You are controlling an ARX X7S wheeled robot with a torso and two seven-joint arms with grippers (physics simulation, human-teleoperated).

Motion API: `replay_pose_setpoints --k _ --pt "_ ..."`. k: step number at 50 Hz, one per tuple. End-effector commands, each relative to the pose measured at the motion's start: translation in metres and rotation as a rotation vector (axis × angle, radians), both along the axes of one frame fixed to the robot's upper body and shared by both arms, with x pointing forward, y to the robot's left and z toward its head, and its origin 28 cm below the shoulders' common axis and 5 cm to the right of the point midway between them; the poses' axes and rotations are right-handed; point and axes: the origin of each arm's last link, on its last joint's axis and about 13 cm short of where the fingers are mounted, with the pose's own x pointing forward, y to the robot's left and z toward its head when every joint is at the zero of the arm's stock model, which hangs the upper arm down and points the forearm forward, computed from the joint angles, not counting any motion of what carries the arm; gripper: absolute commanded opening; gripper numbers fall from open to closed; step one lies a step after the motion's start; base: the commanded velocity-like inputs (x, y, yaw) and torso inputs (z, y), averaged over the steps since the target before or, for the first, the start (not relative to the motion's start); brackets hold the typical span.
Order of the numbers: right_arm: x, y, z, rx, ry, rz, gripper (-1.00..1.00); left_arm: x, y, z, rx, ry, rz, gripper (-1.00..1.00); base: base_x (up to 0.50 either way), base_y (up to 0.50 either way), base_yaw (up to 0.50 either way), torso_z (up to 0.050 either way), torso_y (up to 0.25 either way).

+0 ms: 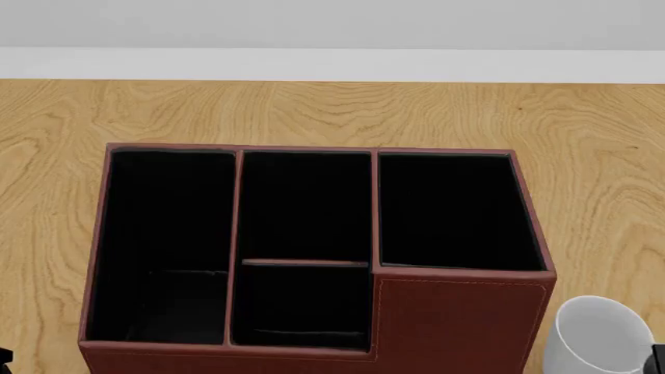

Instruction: Pick up the white mug and place it to the right of the caddy.

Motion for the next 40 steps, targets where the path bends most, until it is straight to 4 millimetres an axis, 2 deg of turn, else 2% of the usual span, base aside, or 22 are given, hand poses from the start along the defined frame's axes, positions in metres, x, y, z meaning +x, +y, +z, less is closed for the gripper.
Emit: replay_pose_setpoints --k 1,24,40 --pt "-0.021 0.003 0.015 -0.009 -0.049 0.001 1.00 -0.001 -0.001 0.001 0.000 -0.005 -0.008 1.00 0.00 0.00 0.00 0.000 0.000" --pt "-0.044 0.005 0.035 -0.023 -0.150 0.000 1.00 0.003 -0.002 0.000 0.004 -0.004 -0.013 1.00 0.00 0.00 0.00 0.000 0.000" --pt "-0.046 0.011 0.042 -0.028 -0.223 0.004 1.00 0.018 -0.002 -0.008 0.002 0.016 -0.015 1.00 0.00 0.00 0.00 0.000 0.000"
